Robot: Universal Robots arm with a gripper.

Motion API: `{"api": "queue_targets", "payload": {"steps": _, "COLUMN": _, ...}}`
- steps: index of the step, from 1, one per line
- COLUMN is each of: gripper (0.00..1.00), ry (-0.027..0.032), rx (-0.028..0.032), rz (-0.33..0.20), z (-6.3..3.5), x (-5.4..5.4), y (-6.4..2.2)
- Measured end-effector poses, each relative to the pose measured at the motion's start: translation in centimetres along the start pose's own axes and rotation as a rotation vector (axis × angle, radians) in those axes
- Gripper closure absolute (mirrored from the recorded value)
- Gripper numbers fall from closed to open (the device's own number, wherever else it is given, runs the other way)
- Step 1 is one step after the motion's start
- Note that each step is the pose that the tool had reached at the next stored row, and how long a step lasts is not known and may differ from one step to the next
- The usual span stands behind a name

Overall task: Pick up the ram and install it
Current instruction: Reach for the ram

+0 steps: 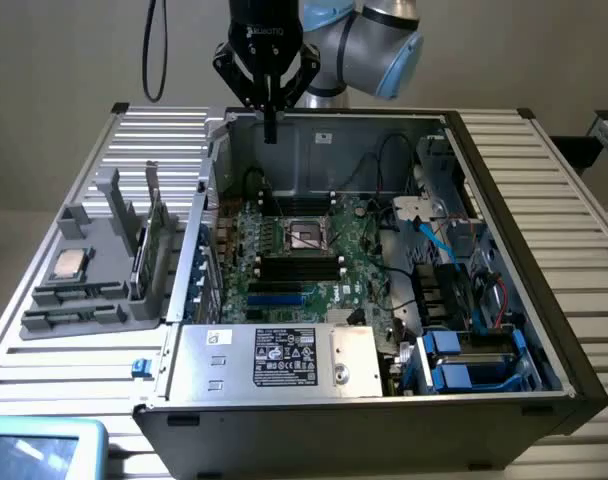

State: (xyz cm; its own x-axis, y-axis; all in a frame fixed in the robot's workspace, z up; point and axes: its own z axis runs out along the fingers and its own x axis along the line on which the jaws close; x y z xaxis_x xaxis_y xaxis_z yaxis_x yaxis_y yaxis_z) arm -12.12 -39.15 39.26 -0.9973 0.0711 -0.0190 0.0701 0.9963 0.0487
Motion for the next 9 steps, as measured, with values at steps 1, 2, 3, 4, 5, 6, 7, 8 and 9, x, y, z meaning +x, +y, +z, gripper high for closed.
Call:
{"api": "queue_targets", "payload": {"steps": 1, "gripper": 0.91, "ry": 0.0000, "rx": 0.0000, "rz": 0.000, "z": 0.00, "x": 0.00, "y": 0.00}}
{"api": "queue_targets", "payload": {"steps": 2, "gripper": 0.91, "ry": 0.0000, "rx": 0.0000, "rz": 0.000, "z": 0.00, "x": 0.00, "y": 0.00}}
{"api": "queue_targets", "payload": {"steps": 3, "gripper": 0.91, "ry": 0.0000, "rx": 0.0000, "rz": 0.000, "z": 0.00, "x": 0.00, "y": 0.00}}
{"api": "queue_targets", "payload": {"steps": 4, "gripper": 0.91, "ry": 0.0000, "rx": 0.0000, "rz": 0.000, "z": 0.00, "x": 0.00, "y": 0.00}}
{"api": "queue_targets", "payload": {"steps": 5, "gripper": 0.91, "ry": 0.0000, "rx": 0.0001, "rz": 0.000, "z": 0.00, "x": 0.00, "y": 0.00}}
{"api": "queue_targets", "payload": {"steps": 6, "gripper": 0.91, "ry": 0.0001, "rx": 0.0001, "rz": 0.000, "z": 0.00, "x": 0.01, "y": 0.01}}
{"api": "queue_targets", "payload": {"steps": 7, "gripper": 0.91, "ry": 0.0000, "rx": 0.0001, "rz": 0.000, "z": 0.00, "x": 0.00, "y": 0.01}}
{"api": "queue_targets", "payload": {"steps": 8, "gripper": 0.91, "ry": 0.0000, "rx": 0.0001, "rz": 0.000, "z": 0.00, "x": 0.01, "y": 0.01}}
{"api": "queue_targets", "payload": {"steps": 9, "gripper": 0.91, "ry": 0.0000, "rx": 0.0000, "rz": 0.000, "z": 0.00, "x": 0.00, "y": 0.01}}
